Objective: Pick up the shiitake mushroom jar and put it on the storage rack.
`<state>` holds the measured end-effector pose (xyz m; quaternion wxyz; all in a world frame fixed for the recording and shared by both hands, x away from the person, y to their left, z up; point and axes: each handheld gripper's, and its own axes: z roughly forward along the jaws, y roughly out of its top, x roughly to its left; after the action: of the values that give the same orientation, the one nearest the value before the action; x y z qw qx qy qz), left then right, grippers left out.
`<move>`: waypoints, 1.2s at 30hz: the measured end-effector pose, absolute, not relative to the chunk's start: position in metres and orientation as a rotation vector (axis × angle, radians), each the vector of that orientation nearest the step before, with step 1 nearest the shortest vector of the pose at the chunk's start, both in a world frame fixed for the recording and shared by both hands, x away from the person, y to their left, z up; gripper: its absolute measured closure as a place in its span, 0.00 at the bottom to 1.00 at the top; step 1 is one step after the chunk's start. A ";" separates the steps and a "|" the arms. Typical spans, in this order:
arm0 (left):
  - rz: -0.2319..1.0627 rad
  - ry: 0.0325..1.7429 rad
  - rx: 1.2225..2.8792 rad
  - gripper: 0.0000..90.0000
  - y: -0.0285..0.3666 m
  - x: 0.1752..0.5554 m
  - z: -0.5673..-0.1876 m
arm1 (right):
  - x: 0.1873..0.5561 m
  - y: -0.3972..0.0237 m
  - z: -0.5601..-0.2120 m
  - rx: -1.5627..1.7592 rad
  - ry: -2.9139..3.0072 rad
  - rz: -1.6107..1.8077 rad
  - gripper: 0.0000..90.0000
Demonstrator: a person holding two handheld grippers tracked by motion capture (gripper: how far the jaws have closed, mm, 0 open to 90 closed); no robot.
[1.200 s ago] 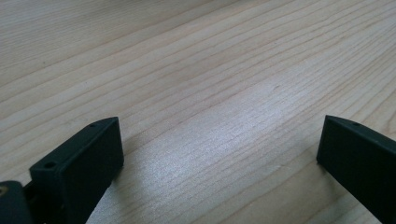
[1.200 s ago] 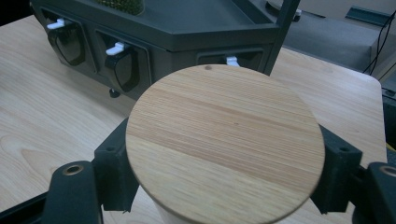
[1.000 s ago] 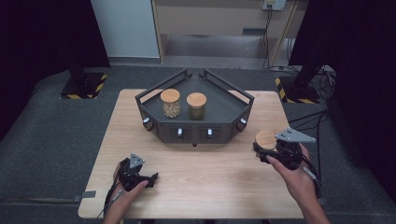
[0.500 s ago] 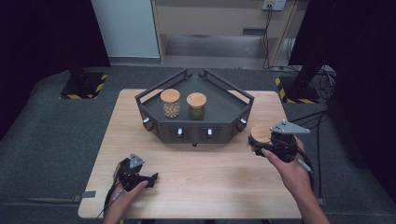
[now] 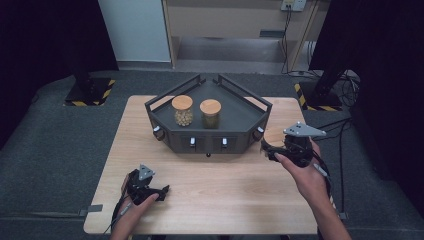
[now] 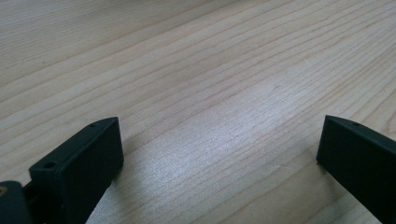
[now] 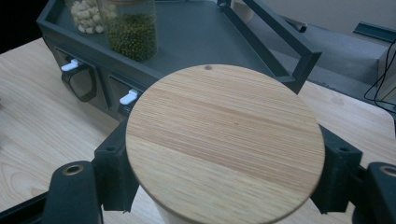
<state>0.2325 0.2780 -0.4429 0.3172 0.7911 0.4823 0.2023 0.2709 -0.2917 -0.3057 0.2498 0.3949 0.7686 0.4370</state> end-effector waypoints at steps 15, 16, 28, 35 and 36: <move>0.531 1.269 2.083 0.00 0.278 0.233 -0.443 | 0.286 -0.281 -0.298 1.077 2.096 1.190 0.28; 0.532 1.269 2.083 0.00 0.278 0.233 -0.443 | 0.287 -0.281 -0.297 1.074 2.098 1.189 0.28; 0.531 1.268 2.083 0.00 0.278 0.233 -0.443 | 0.299 -0.273 -0.288 1.066 2.096 1.186 0.28; 0.530 1.268 2.083 0.00 0.278 0.233 -0.443 | 0.306 -0.266 -0.280 1.048 2.098 1.180 0.28; 0.530 1.268 2.082 0.00 0.278 0.233 -0.443 | 0.308 -0.265 -0.280 1.046 2.096 1.182 0.28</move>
<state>0.2332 0.2783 -0.4430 0.3178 0.7914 0.4818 0.2015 0.3076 -0.2647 -0.2795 0.2561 0.3853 0.7723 0.4354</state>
